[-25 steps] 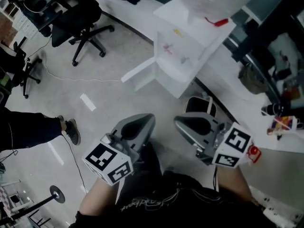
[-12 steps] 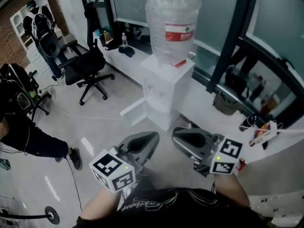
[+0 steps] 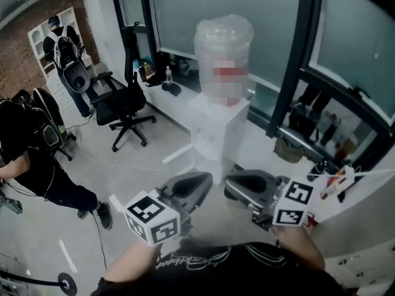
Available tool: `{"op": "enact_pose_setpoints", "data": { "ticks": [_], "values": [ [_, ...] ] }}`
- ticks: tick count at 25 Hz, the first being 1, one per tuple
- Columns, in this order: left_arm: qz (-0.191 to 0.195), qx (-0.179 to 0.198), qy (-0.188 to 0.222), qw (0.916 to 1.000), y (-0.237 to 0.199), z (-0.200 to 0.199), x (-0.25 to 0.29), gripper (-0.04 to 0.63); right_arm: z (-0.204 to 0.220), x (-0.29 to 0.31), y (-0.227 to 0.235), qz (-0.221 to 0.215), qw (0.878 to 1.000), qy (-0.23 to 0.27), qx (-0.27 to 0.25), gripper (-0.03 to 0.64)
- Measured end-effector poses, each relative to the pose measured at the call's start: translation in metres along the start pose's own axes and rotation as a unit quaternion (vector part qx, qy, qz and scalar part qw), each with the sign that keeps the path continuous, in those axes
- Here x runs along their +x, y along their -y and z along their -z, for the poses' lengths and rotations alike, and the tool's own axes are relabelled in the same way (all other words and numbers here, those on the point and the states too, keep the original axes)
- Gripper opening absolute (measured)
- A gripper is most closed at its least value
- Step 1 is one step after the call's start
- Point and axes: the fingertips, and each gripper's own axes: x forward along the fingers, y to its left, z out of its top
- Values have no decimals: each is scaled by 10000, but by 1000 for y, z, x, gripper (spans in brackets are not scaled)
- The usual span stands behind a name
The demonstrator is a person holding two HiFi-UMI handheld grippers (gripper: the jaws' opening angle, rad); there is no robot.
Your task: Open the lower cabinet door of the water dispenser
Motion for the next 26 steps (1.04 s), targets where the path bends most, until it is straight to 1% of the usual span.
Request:
{"op": "enact_pose_setpoints", "data": {
  "ticks": [4, 10, 16, 20, 26],
  "values": [
    [-14, 115, 64, 9999, 2, -14, -8, 0, -9, 4, -5, 22, 10000, 59, -61, 14],
    [37, 149, 149, 9998, 2, -27, -14, 0, -19, 6, -11, 89, 9997, 163, -146, 14],
    [108, 214, 247, 9994, 10, -31, -15, 0, -18, 2, -19, 116, 9996, 212, -139, 14],
    [125, 284, 297, 9991, 20, -33, -17, 0, -18, -5, -23, 156, 9994, 201, -247, 14],
    [176, 337, 307, 9988, 27, -38, -19, 0, -27, -10, -28, 203, 9989, 287, -317, 14]
  ]
}}
